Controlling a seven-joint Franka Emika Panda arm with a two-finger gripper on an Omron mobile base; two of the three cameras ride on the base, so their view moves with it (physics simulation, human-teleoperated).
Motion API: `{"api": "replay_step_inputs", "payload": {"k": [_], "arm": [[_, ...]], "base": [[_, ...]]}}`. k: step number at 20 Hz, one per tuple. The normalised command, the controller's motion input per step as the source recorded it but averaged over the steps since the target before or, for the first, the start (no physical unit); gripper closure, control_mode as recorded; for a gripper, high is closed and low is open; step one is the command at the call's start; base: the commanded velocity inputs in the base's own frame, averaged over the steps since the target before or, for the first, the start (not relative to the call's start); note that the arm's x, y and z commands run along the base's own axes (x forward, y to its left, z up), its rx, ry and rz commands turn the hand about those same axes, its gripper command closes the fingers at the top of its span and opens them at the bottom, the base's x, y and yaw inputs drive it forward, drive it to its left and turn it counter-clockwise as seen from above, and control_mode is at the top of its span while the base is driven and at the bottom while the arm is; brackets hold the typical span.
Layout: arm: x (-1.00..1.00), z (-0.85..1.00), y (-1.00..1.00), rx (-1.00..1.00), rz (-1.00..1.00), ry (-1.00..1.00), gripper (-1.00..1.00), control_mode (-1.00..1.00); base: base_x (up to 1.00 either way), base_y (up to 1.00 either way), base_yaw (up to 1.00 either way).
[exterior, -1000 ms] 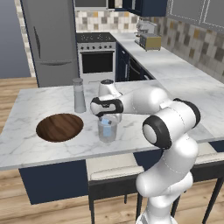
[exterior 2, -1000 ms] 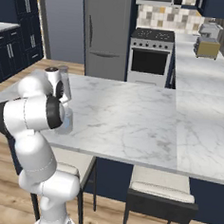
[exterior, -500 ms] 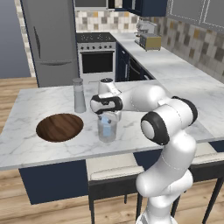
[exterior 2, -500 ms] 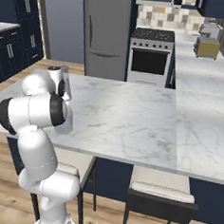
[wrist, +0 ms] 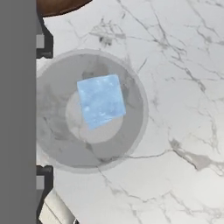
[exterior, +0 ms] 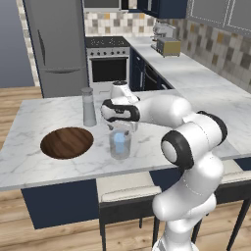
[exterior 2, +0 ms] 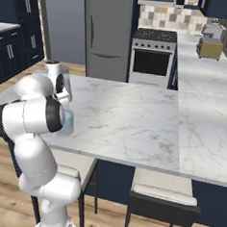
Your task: There are two ice cubes in the ice bowl. Place both ice cubes in the glass cup.
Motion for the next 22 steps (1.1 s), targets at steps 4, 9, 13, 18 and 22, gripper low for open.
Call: {"api": "replay_step_inputs", "payload": {"k": [4,9,13,18,22], "arm": [[-1.00,0.14,-0.34,0.00,0.00,-0.04,-1.00,-1.00],[-1.00,0.00,-0.70,0.00,0.06,-0.14,-1.00,-1.00],[-1.00,0.08,-1.00,0.00,0.10,-0.14,-1.00,-1.00],[-0.98,0.51,-0.95,0.15,0.03,-0.25,-1.00,-1.00],[-0.10,0.00,-0.05,0.05,0.00,-0.05,-1.00,-1.00]], "base": [[0.00,0.00,0.00],[0.00,0.00,0.00],[0.00,0.00,0.00],[0.00,0.00,0.00],[0.00,0.00,0.00]]}}
